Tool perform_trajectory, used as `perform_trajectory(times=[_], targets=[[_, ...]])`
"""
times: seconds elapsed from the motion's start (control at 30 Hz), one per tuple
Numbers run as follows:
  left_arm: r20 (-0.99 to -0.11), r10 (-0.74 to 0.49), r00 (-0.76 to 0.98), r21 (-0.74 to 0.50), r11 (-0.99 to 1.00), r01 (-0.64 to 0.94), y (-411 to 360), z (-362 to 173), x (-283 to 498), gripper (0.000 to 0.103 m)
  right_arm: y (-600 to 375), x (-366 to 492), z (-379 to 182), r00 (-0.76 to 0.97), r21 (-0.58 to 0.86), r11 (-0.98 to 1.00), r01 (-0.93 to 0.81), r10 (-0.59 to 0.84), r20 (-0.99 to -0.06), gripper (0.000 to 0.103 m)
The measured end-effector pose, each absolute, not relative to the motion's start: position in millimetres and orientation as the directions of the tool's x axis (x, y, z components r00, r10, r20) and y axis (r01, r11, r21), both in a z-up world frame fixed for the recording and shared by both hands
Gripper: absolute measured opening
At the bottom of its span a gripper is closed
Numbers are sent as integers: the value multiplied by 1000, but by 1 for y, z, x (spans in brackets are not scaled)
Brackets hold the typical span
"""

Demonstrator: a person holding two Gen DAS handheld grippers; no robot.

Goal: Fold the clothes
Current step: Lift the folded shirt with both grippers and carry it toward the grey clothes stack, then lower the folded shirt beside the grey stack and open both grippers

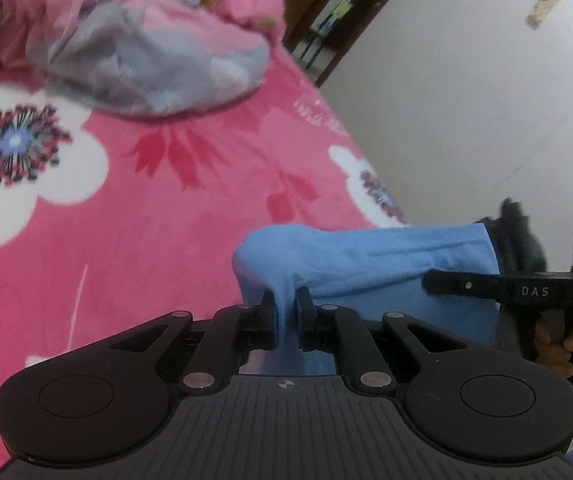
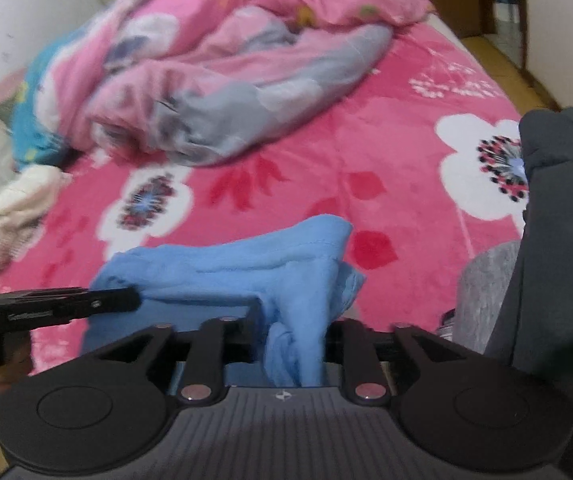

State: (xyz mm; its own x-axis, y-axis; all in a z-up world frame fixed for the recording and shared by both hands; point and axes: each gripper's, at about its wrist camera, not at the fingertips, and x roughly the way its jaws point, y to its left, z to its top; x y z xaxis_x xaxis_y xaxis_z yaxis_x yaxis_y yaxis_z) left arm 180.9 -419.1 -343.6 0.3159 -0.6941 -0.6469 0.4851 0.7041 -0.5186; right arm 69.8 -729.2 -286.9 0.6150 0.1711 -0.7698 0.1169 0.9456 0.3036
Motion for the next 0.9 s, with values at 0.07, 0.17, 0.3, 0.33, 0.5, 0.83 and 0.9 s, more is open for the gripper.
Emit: perform_trajectory(times=[0.07,0.17,0.3,0.33,0.5,0.83,0.9], targets=[[-660,-682,316,-535,722,439,-417,-351,185,26,-730,72,-291,624,286,948,140,140,-769,45],[-653,-673,347,-571,739,357,-407,-352,189,42,-729,72,-288,650,259,953,154,100,-753,48],[-617,-662,425,-604,745,283,-393,-342,192,43,-731,63,-267,738,222,960,171,25,-675,52],[-607,-651,456,-600,752,274,-390,-336,192,43,-730,58,-259,762,193,965,179,-12,-647,52],[-545,-636,546,-552,763,337,-378,-303,181,43,-718,32,-212,825,69,975,210,-139,-548,51],[-669,-659,344,-382,701,602,-438,-332,145,43,-701,89,-290,563,73,971,228,-70,-823,29],[-691,-633,349,-392,734,555,-437,-345,152,43,-713,97,-304,537,122,945,305,-65,-841,29]])
